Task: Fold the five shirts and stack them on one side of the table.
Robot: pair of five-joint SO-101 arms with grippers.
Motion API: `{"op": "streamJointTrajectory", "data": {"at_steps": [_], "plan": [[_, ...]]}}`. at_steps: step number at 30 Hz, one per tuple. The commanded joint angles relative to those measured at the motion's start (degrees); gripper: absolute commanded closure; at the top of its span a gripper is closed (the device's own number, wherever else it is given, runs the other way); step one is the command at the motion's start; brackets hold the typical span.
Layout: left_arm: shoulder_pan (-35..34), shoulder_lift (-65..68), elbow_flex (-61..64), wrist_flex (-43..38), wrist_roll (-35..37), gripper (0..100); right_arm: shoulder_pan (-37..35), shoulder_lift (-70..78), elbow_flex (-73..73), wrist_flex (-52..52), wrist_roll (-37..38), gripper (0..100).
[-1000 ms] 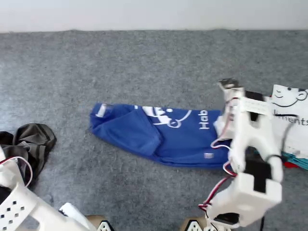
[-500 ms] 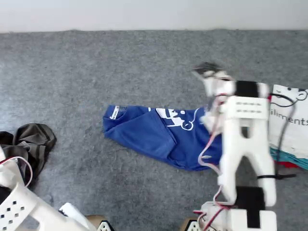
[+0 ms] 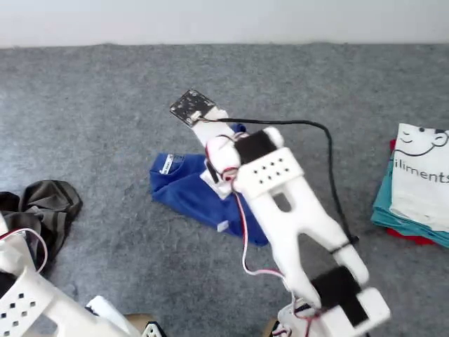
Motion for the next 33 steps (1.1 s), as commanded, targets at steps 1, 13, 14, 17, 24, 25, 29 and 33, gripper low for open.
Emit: {"op": "streamJointTrajectory", "data": {"at_steps": [1,13,14,17,24,25,29,33], "plan": [[-0.3,-0.8,-0.5,1.0,0.0,98,-1.7,5.2,-6.0,-2.9,-0.7,98.9],[-0.3,-0.8,-0.4,1.0,0.0,98,-6.2,32.3,-42.1,7.3,-0.4,93.8],[-0.3,-0.8,-0.4,1.0,0.0,98,-6.5,34.5,-45.1,9.5,-0.6,89.8],[-0.3,-0.8,-0.3,1.0,0.1,98,-7.2,40.0,-54.4,16.4,-1.7,77.3],[-0.3,-0.8,-0.3,1.0,0.1,98,-6.2,44.7,-73.7,29.0,-3.4,76.9],[-0.3,-0.8,-0.3,1.0,0.1,98,-5.1,44.3,-73.7,28.9,-3.0,80.1],[-0.3,-0.8,-0.3,1.0,0.1,98,-1.3,41.3,-69.0,28.9,0.5,99.3],[-0.3,-0.8,-0.3,1.0,0.1,98,3.0,36.3,-55.0,28.9,2.5,97.5]]}}
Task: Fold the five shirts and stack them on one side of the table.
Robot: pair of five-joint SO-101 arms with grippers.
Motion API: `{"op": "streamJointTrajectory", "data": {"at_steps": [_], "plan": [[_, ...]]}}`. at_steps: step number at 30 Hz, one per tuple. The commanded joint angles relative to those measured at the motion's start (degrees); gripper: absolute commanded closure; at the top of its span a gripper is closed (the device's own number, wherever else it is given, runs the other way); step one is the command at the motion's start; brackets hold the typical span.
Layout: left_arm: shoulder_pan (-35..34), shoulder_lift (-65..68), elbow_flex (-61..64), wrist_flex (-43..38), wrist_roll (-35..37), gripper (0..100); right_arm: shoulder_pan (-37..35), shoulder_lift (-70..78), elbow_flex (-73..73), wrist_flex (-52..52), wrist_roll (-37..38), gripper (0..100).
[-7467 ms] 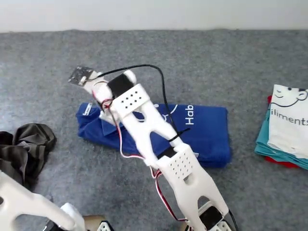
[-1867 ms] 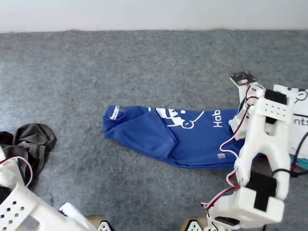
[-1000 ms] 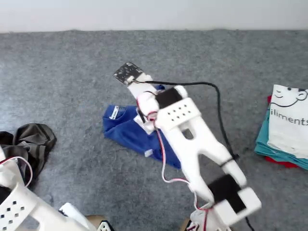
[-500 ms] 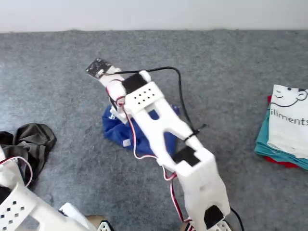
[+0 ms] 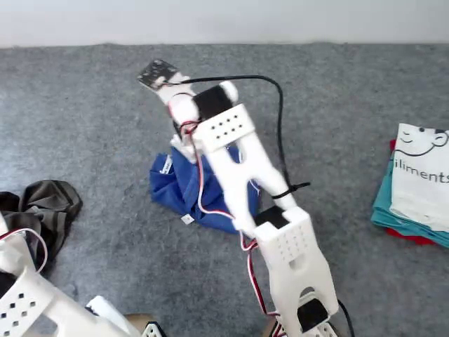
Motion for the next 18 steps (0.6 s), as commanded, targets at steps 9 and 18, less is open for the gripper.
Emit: {"op": "streamJointTrajectory", "data": {"at_steps": [9,18], "plan": [[0.2,-11.1,-0.1,0.8,0.1,98,1.5,-7.1,25.6,0.1,1.1,98.7],[-2.0,-24.1,8.5,-0.5,-2.8,98,-17.7,0.3,4.9,-4.0,1.0,98.7]]}}
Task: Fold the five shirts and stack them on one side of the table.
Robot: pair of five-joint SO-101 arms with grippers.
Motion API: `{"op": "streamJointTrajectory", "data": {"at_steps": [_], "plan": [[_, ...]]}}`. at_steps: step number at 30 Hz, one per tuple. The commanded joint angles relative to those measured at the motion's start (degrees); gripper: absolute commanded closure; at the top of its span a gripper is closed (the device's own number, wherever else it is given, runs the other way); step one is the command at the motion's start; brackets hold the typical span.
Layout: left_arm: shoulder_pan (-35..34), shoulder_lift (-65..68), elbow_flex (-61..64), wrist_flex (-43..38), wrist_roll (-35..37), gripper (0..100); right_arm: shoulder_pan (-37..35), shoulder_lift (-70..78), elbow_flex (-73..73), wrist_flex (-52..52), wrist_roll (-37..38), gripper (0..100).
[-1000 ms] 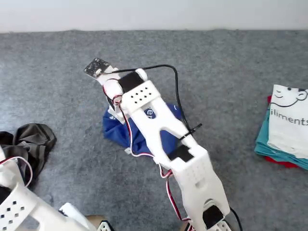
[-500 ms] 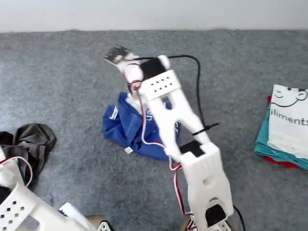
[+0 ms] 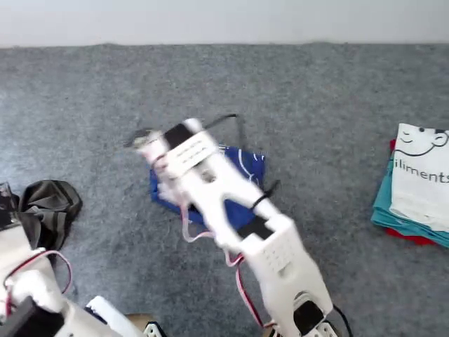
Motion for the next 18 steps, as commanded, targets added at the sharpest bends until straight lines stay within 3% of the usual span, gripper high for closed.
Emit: {"op": "streamJointTrajectory", "data": {"at_steps": [1,6,14,18], "plan": [[-2.7,-4.0,0.1,-0.8,-3.3,98,-4.8,-0.6,-13.9,2.7,0.4,98.6],[-5.9,-6.4,3.1,-2.5,-4.0,98,-1.9,-0.9,-19.0,7.7,0.3,98.7],[-7.6,-6.6,4.5,-2.6,-4.0,98,12.2,-5.8,-6.7,7.6,0.4,98.7],[-7.6,-6.7,4.7,-2.6,-4.0,98,12.7,-8.5,1.1,7.4,0.2,98.5]]}}
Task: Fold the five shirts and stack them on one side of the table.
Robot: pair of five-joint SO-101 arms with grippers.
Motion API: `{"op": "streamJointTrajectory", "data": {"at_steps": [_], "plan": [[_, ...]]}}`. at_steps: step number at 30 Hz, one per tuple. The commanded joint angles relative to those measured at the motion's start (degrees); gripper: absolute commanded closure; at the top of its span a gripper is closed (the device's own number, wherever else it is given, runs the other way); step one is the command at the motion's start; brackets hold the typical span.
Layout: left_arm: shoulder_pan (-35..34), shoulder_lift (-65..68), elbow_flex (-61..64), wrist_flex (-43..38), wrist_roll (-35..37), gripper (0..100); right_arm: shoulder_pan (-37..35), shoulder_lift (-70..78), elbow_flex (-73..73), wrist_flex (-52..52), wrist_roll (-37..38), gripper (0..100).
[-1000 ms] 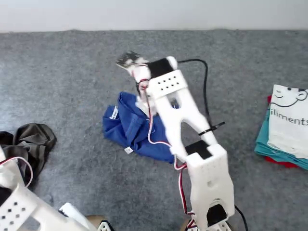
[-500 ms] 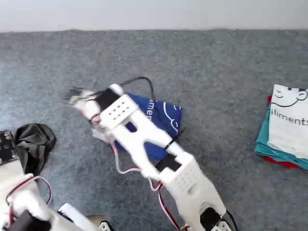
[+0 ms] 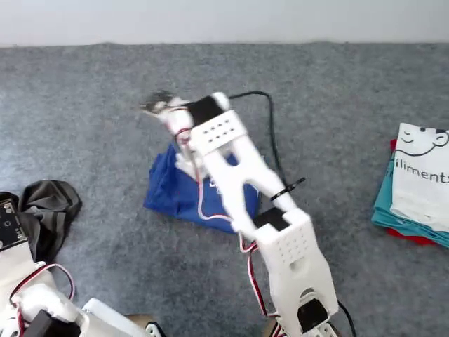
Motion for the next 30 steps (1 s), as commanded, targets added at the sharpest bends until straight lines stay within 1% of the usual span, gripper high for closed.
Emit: {"op": "streamJointTrajectory", "data": {"at_steps": [1,4,10,13,16,18,25,27,30], "plan": [[-0.4,-0.3,-0.1,-1.0,-0.4,98,-1.0,-6.4,4.3,2.1,0.3,98.5],[-0.4,-0.3,-0.1,-0.8,-0.3,98,-4.9,-4.3,4.6,-2.0,0.3,98.4],[-0.4,-0.3,-0.1,-0.8,-0.4,98,-13.3,1.5,4.6,-18.2,0.6,98.4],[-0.4,-0.3,0.0,-0.7,-0.4,98,-16.3,2.7,4.6,-21.5,0.6,98.4],[-0.3,-0.3,0.0,-0.8,-0.4,98,-17.5,2.2,4.6,-20.7,0.6,98.4],[-0.3,-0.3,0.0,-0.8,-0.4,98,-17.4,0.9,3.3,-18.2,0.6,98.4],[-0.4,-0.3,0.0,-0.9,-0.4,98,-14.7,-6.0,-4.6,2.8,0.3,98.3],[-0.3,-0.3,0.0,-0.9,-0.4,98,-12.1,-8.6,-2.2,2.5,-1.1,98.7],[-0.3,-0.3,0.0,-0.9,-0.4,98,-8.2,-14.2,2.0,2.5,-5.3,98.3]]}}
